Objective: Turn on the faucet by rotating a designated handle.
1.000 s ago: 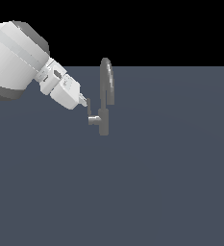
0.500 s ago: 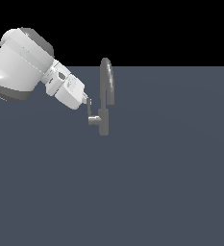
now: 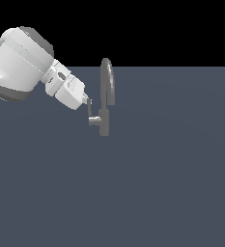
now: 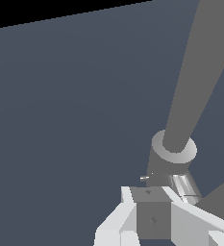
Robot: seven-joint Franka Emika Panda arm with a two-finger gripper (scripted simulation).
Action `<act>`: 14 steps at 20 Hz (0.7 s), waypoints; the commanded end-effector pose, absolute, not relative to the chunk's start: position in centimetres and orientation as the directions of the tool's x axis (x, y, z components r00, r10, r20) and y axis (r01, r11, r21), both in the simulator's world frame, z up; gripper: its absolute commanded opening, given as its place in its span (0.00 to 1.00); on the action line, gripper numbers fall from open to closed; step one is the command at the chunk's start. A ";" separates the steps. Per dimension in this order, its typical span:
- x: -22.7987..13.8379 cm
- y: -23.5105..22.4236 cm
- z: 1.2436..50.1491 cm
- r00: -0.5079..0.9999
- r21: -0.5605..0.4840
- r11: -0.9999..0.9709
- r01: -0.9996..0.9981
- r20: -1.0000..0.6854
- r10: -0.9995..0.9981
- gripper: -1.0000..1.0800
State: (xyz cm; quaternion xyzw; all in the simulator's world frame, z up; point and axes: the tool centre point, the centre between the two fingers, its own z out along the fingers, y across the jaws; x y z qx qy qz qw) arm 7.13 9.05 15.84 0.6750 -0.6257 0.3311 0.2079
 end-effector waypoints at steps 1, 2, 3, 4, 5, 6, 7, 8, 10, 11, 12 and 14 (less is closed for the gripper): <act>6.7 9.0 15.9 -0.002 -0.134 -0.131 -0.982 0.707 -0.707 0.00; 6.5 9.0 16.0 -0.002 -0.134 -0.131 -0.982 0.707 -0.707 0.00; 6.2 8.9 16.1 -0.002 -0.134 -0.131 -0.982 0.707 -0.707 0.00; 6.0 8.9 16.1 -0.002 -0.134 -0.131 -0.982 0.707 -0.707 0.00; 5.7 8.8 16.2 -0.002 -0.134 -0.131 -0.982 0.707 -0.707 0.00; 5.5 8.8 16.2 -0.002 -0.134 -0.131 -0.982 0.707 -0.707 0.00; 5.3 8.7 16.3 -0.002 -0.134 -0.131 -0.982 0.707 -0.707 0.00; 5.0 8.7 16.4 -0.002 -0.134 -0.131 -0.982 0.707 -0.707 0.00; 4.5 8.6 16.5 -0.002 -0.134 -0.131 -0.982 0.707 -0.707 0.00; 4.3 8.5 16.5 -0.002 -0.134 -0.131 -0.982 0.707 -0.707 0.00; 4.0 8.5 16.6 -0.002 -0.134 -0.131 -0.982 0.707 -0.707 0.00; 3.5 8.4 16.7 -0.002 -0.134 -0.131 -0.982 0.707 -0.707 0.00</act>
